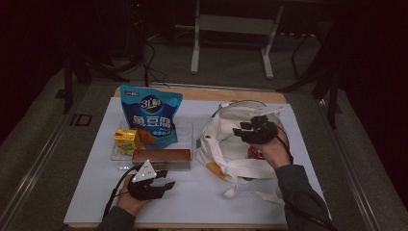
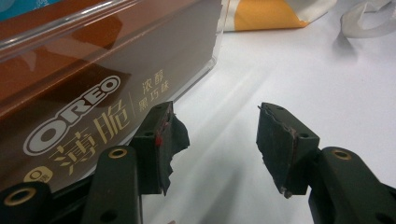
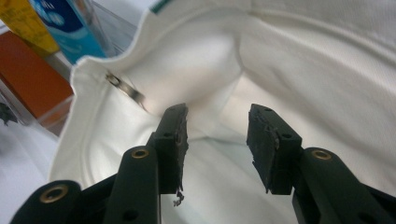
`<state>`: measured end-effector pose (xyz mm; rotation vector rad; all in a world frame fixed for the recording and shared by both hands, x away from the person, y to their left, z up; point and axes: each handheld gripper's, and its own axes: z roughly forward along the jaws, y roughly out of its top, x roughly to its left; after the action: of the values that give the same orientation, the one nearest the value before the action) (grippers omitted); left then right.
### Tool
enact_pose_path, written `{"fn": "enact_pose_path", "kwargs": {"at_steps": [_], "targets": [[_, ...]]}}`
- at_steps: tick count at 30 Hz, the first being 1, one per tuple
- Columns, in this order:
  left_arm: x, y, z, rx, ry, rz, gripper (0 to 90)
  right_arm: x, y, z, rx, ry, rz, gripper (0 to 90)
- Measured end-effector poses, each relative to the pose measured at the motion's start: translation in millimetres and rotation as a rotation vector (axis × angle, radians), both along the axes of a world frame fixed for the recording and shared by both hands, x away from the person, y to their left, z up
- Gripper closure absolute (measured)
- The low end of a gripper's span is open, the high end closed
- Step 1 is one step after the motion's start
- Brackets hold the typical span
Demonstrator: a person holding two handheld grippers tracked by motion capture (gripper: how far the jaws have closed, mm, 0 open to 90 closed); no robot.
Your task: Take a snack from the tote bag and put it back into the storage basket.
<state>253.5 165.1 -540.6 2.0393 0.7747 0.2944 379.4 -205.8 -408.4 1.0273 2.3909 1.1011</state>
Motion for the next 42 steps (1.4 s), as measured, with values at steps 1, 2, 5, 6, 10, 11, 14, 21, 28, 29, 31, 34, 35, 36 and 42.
{"fn": "enact_pose_path", "kwargs": {"at_steps": [1, 2, 5, 6, 10, 11, 14, 21, 28, 29, 31, 34, 35, 36, 42], "targets": [[0.0, 0.0, 0.0, 0.0, 0.0, 0.0, 47.1, -0.4, -1.9, -1.6, -0.003, 0.003, -0.003, 57.4], [0.0, 0.0, 0.0, 0.0, 0.0, 0.0, 47.1, -0.9, -3.7, -3.0, -0.008, 0.005, -0.006, 57.4], [-0.1, 0.0, 0.0, 0.001, 0.0, 0.0, 47.1, -3.5, -8.9, -6.0, -0.016, 0.011, -0.019, 57.4], [0.0, 0.0, 0.0, 0.001, 0.0, 0.0, 47.1, -4.5, -10.7, -6.7, -0.017, 0.013, -0.024, 57.4], [0.0, -0.1, 0.0, 0.002, 0.0, 0.0, 47.1, -8.3, -16.4, -9.5, -0.028, 0.021, -0.035, 57.4], [0.0, -0.1, 0.0, 0.002, 0.0, 0.0, 47.0, -9.2, -17.7, -10.1, -0.032, 0.022, -0.038, 57.4], [0.0, -0.1, 0.0, 0.002, 0.0, -0.001, 47.0, -11.6, -21.5, -11.8, -0.04, 0.027, -0.042, 57.4], [0.2, -0.3, 0.0, 0.003, 0.002, -0.002, 47.0, -15.3, -31.5, -15.7, -0.055, 0.037, -0.057, 57.4], [0.1, -0.4, 0.0, 0.006, 0.001, -0.003, 47.0, -19.4, -39.0, -16.8, -0.043, 0.043, -0.065, 58.5], [0.1, -0.4, 0.0, 0.006, 0.002, -0.003, 47.0, -19.7, -40.0, -16.7, -0.045, 0.044, -0.066, 58.7], [0.1, -0.4, 0.0, 0.006, 0.002, -0.004, 47.0, -20.3, -42.4, -16.9, -0.046, 0.046, -0.071, 59.3], [0.1, -0.4, 0.0, 0.006, 0.002, -0.004, 47.0, -22.2, -46.0, -17.7, -0.052, 0.049, -0.076, 63.1], [0.1, -0.5, -0.1, 0.006, 0.002, -0.004, 47.0, -22.9, -47.0, -17.9, -0.055, 0.051, -0.076, 64.8], [0.0, -0.5, 0.0, 0.006, 0.002, -0.004, 47.0, -23.6, -47.9, -18.4, -0.057, 0.053, -0.077, 66.6], [0.0, -0.6, 0.0, 0.008, 0.002, -0.004, 47.0, -27.9, -54.8, -20.1, -0.092, 0.059, -0.08, 73.8]]}}
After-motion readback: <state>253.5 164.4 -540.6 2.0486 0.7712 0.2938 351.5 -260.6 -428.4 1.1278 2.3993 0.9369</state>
